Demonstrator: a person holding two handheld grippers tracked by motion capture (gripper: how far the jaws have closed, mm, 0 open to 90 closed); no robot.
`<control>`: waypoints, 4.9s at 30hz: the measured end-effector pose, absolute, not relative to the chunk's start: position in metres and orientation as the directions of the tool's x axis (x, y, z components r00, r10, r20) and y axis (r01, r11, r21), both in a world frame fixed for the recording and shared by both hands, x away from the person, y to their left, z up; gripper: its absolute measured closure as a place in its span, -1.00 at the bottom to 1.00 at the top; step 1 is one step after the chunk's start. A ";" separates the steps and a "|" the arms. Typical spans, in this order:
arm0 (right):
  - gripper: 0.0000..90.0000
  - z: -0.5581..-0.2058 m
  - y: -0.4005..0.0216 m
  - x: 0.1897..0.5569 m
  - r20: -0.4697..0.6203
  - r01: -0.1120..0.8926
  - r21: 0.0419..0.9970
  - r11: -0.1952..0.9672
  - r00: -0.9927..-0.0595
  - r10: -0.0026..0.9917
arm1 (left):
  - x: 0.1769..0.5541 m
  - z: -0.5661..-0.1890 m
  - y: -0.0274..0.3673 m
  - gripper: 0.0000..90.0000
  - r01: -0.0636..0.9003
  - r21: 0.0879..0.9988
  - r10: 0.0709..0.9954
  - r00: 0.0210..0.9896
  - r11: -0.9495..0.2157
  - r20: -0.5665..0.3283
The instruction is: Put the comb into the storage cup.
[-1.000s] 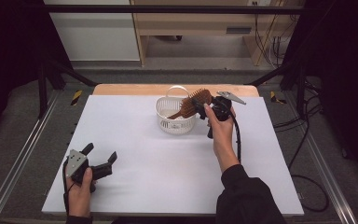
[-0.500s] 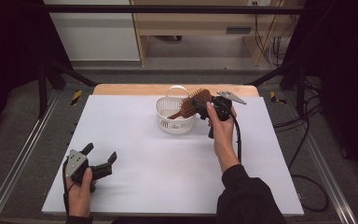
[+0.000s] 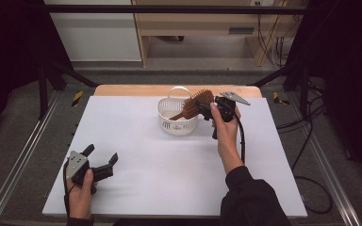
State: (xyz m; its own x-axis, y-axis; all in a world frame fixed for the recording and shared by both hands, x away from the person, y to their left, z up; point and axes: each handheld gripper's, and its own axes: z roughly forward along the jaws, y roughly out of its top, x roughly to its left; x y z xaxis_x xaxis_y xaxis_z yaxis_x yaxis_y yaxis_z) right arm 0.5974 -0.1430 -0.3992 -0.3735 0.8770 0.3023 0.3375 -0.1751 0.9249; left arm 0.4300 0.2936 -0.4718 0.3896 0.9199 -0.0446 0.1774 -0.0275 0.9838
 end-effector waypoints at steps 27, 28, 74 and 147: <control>-0.81 -0.392 -0.148 0.594 0.268 0.317 0.937 -0.147 -0.384 0.883 | 0.430 -0.472 0.294 -0.97 0.177 0.984 0.920 0.390 -0.027 -0.045; -0.81 -0.391 -0.148 0.594 0.266 0.315 0.938 -0.145 -0.384 0.884 | 0.430 -0.472 0.294 -0.97 0.177 0.984 0.920 0.390 -0.027 -0.044; -0.88 -0.363 -0.161 0.577 0.146 0.216 0.974 -0.062 -0.401 0.904 | 0.430 -0.473 0.297 -0.97 0.176 0.984 0.926 0.374 -0.018 -0.050; -0.93 -0.366 -0.252 0.472 0.047 0.102 0.995 0.000 -0.450 0.892 | 0.409 -0.465 0.313 -0.98 0.145 0.989 0.926 0.377 -0.027 -0.030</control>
